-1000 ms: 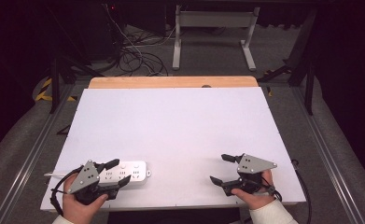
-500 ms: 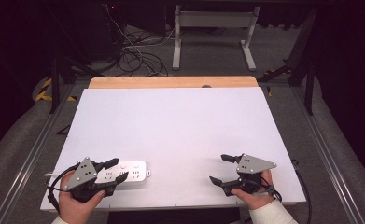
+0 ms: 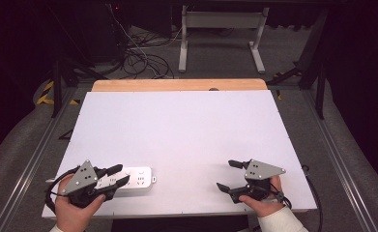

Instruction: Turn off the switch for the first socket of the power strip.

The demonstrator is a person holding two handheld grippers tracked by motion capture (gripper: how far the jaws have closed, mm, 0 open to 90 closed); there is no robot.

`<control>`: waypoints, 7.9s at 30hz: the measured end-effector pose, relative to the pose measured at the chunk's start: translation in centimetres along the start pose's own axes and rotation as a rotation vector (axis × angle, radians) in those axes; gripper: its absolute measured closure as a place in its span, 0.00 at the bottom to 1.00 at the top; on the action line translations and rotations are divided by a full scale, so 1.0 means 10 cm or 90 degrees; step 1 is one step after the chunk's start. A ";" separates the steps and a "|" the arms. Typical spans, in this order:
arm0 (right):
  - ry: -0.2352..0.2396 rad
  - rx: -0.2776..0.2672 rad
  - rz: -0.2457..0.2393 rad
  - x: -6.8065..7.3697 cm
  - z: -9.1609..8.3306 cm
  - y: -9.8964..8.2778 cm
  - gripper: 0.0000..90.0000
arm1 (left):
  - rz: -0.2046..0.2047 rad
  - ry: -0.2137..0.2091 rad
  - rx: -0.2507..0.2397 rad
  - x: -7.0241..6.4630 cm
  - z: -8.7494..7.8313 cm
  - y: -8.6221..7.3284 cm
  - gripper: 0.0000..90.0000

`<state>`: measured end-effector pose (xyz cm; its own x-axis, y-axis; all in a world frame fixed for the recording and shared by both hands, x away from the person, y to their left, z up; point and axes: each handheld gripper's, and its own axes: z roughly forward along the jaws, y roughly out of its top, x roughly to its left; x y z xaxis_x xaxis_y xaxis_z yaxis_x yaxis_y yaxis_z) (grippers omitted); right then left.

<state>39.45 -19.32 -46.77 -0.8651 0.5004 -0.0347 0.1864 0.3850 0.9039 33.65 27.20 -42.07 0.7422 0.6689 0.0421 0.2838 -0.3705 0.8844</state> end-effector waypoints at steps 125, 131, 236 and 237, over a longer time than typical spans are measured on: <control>0.011 0.017 -0.009 0.00 0.03 -0.02 0.18 | -0.137 0.057 0.368 0.84 0.17 -0.16 1.00; 0.012 0.018 -0.010 0.00 0.03 -0.02 0.18 | -0.140 0.061 0.364 0.84 0.16 -0.17 1.00; 0.014 0.010 -0.010 0.00 0.02 -0.02 0.16 | -0.062 0.073 0.025 0.43 -0.07 0.19 0.57; 0.014 0.010 -0.010 0.00 0.02 -0.02 0.16 | -0.060 0.074 0.017 0.43 -0.07 0.19 0.53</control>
<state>39.48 -19.24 -47.07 -0.8777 0.4776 -0.0389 0.1806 0.4049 0.8964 36.97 29.80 -39.84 0.6364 0.7712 0.0146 0.3658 -0.3184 0.8745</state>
